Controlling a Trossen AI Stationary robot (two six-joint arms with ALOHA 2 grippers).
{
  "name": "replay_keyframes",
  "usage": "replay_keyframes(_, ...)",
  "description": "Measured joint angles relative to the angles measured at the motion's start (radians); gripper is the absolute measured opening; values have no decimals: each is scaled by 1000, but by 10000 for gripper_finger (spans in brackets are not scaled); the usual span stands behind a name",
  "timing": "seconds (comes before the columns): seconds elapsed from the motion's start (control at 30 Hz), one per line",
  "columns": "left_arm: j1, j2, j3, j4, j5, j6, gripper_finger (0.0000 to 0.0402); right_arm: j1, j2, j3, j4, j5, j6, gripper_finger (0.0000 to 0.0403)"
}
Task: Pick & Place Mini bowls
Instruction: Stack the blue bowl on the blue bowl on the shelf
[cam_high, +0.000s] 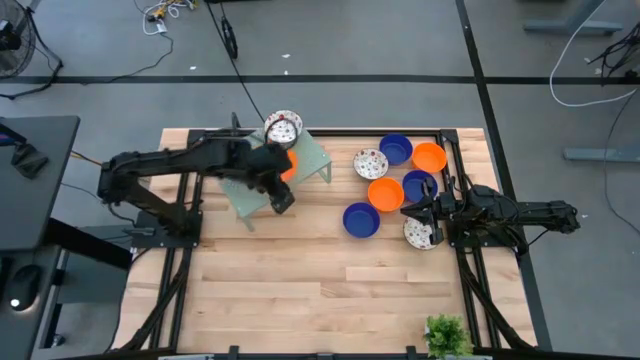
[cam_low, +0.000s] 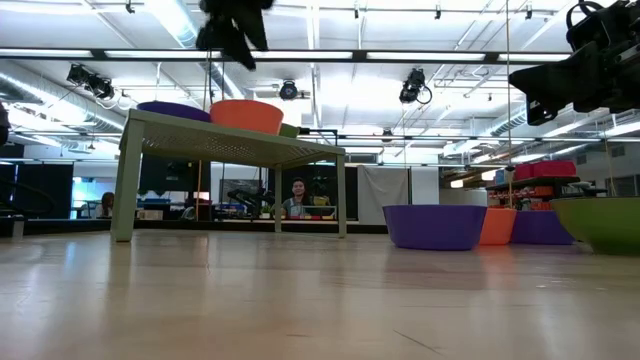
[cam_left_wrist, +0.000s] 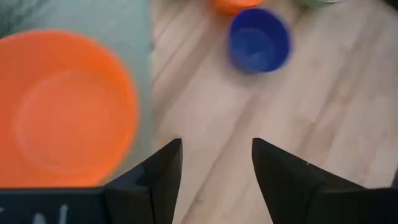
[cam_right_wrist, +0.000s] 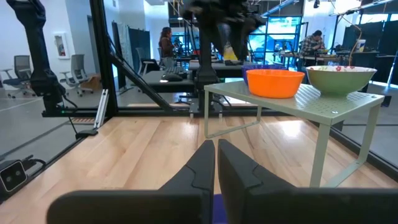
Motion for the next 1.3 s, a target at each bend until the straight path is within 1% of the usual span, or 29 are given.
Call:
replay_keyframes(0.07, -100, -19, 0, 24, -83, -10, 200, 0, 0, 0, 0, 0, 0, 23)
replay_keyframes(0.1, -156, -22, 0, 39, -146, -11, 198, 0, 0, 0, 0, 0, 0, 23)
replay_keyframes(0.2, -351, -18, 0, 64, -353, -8, 190, 0, 0, 0, 0, 0, 0, 23)
replay_keyframes(0.3, -544, 20, -5, 101, -578, -28, 184, 0, 0, 0, 0, 0, 0, 23)
replay_keyframes(0.37, -666, 42, -50, 118, -709, -51, 182, 0, 0, 0, 0, 0, 0, 23)
replay_keyframes(0.43, -772, 56, -115, 157, -812, -84, 182, 0, 0, 0, 0, 0, 0, 23)
replay_keyframes(0.5, -866, 58, -203, 152, -896, -197, 181, 0, 0, 0, 0, 0, 0, 23)
replay_keyframes(0.6, -965, 51, -327, 167, -983, -430, 181, 0, 0, 0, 0, 0, 0, 23)
replay_keyframes(0.67, -1014, 46, -405, 170, -1021, -562, 181, 0, 0, 0, 1, 0, 0, 23)
replay_keyframes(0.73, -1039, 46, -481, 201, -1061, -672, 181, 0, 0, 0, 0, 0, 0, 23)
replay_keyframes(0.8, -1054, 46, -550, 268, -1089, -725, 181, 0, 0, 0, 0, 0, 0, 23)
replay_keyframes(0.87, -1062, 46, -615, 366, -1098, -719, 181, 0, 0, 0, 0, 0, 0, 23)
replay_keyframes(1.0, -1065, 46, -723, 579, -1088, -621, 180, 0, 0, 0, 0, 0, 0, 23)
replay_keyframes(1.13, -1059, 46, -779, 782, -1005, -502, 180, 0, 0, 0, 1, 0, 0, 23)
replay_keyframes(1.2, -1057, 46, -803, 932, -958, -399, 180, 0, 0, 0, 0, 0, 0, 23)
replay_keyframes(1.3, -1058, 46, -844, 1173, -902, -204, 180, 0, 0, 0, 0, 0, 0, 23)
